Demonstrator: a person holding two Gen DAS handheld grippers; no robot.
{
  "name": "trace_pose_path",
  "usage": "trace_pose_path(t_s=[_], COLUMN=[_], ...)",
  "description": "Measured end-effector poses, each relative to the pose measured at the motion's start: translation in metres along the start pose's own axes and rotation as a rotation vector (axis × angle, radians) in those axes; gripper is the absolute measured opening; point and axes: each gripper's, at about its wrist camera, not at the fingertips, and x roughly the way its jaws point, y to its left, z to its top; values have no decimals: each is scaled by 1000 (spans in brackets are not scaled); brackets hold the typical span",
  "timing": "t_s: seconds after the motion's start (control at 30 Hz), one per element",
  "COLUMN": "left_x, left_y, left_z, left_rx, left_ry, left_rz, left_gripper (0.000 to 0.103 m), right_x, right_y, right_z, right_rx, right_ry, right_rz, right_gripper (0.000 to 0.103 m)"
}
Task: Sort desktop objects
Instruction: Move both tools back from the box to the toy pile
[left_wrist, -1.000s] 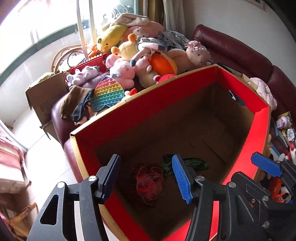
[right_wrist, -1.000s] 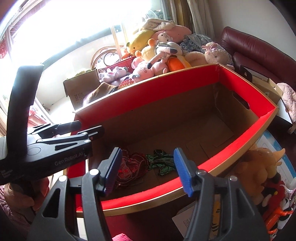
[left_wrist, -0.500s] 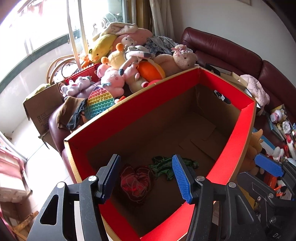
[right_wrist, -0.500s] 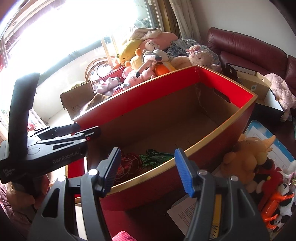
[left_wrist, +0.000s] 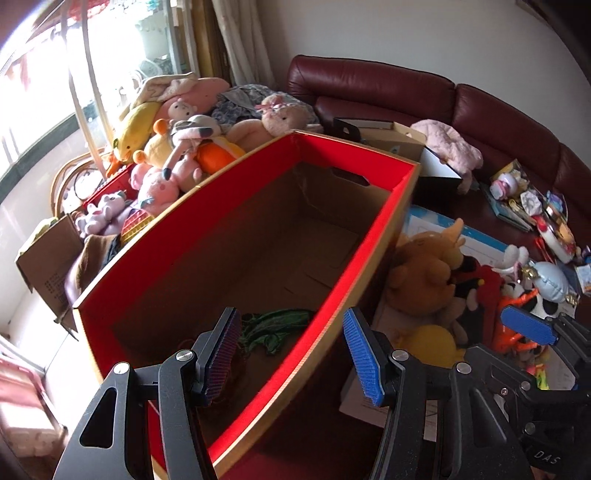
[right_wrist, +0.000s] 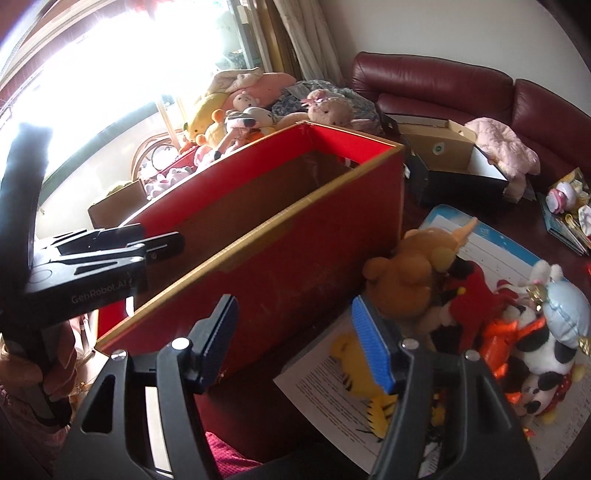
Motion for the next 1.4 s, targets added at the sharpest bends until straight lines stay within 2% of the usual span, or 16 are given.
trace_pose_path(t_s=[0.33, 0.5, 0.63, 0.8, 1.0, 1.17, 1.27, 1.4], left_x=[19, 16, 19, 36, 53, 61, 59, 49], left_y=[-131, -200, -239, -266, -271, -266, -265, -275], left_z=[-19, -40, -66, -102, -131, -136, -134, -135], left_rx=[230, 402, 521, 591, 611, 579, 560, 585], left_ry=[61, 49, 60, 117, 168, 209, 225, 212], left_rz=[-112, -190, -259, -279, -304, -351, -405, -446], left_gripper=[59, 59, 59, 59, 59, 59, 58, 59], right_x=[-43, -61, -72, -77, -73, -69, -67, -71], right_y=[-135, -176, -201, -219, -222, -224, -226, -239], right_z=[-86, -127, -157, -185, -202, -215, -222, -231], right_rx=[272, 383, 459, 517, 528, 534, 539, 589], right_ry=[35, 54, 65, 78, 91, 100, 105, 103], right_rz=[-187, -249, -291, -302, -290, -279, -273, -294], right_gripper=[66, 66, 66, 66, 66, 66, 66, 66])
